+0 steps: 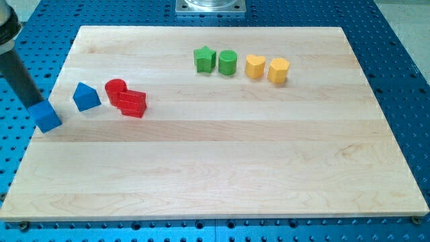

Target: Push the cube into the triangle

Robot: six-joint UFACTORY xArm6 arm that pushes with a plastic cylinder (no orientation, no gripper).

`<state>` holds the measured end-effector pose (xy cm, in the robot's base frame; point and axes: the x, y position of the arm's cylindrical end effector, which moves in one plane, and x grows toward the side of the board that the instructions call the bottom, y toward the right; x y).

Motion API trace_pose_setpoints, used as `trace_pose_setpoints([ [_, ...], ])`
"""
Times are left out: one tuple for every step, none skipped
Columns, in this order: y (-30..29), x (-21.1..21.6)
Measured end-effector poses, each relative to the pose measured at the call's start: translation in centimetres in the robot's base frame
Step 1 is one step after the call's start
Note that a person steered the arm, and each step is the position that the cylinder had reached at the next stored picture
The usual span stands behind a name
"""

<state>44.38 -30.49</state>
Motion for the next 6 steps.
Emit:
trace_pose_setpoints([
  [2.5,2.0],
  [1.6,5.3],
  [1.3,11.2],
  [3.3,11.4],
  [5.5,9.1],
  [5.3,4.4],
])
